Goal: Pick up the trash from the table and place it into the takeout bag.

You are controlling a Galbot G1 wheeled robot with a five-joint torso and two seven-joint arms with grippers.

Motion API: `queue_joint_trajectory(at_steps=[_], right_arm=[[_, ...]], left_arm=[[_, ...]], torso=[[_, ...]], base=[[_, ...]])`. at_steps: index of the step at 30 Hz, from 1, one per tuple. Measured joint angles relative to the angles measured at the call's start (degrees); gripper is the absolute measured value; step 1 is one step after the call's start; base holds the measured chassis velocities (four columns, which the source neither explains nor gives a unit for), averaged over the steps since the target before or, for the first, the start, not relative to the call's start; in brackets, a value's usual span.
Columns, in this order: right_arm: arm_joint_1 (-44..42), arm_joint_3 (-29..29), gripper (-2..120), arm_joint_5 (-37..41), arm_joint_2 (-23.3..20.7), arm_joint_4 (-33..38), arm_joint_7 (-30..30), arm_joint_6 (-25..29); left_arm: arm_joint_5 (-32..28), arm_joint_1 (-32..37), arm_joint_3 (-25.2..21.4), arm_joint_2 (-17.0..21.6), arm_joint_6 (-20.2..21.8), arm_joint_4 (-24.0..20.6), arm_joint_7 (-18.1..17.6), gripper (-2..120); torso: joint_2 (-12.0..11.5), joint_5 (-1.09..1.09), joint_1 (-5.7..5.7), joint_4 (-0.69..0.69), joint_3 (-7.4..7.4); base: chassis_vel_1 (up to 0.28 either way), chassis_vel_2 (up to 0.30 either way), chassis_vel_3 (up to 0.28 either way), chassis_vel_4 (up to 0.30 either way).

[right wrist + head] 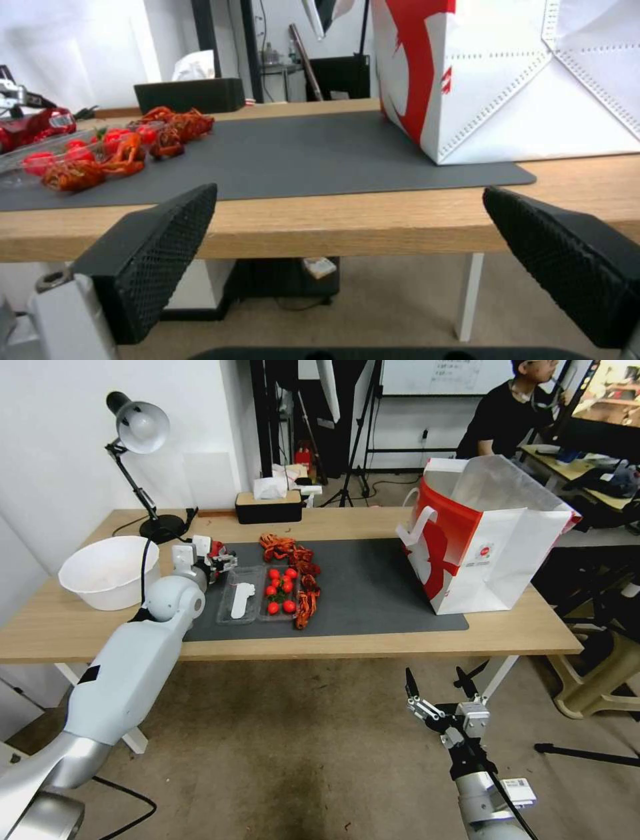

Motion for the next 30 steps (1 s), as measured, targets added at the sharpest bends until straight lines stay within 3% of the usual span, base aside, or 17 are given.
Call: queue_joint_trajectory(at_steps=[6, 19, 30], right_arm=[[-0.1, 0.1, 100, 0.0, -0.1, -0.2, 0.0, 0.0], [0.1, 0.2, 100, 0.2, -0.1, -0.8, 0.0, 0.1], [-0.1, 0.2, 100, 0.2, 0.0, -0.9, -0.1, 0.3]], left_arm=[[0.1, -0.3, -0.3, -0.7, 2.0, 2.9, -0.4, 100], [-1.9, -0.3, -1.5, -1.1, 4.4, 4.2, -1.1, 100], [-4.9, -0.3, -2.1, -1.3, 4.3, 4.5, -2.1, 58]], torso=[[0.0, 0.0, 0.0, 0.0, 0.0], [0.0, 0.0, 0.0, 0.0, -0.01], [0.0, 0.0, 0.0, 0.0, -0.01]], base=[[0.0, 0.0, 0.0, 0.0], [0.0, 0.0, 0.0, 0.0], [0.0, 0.0, 0.0, 0.0]])
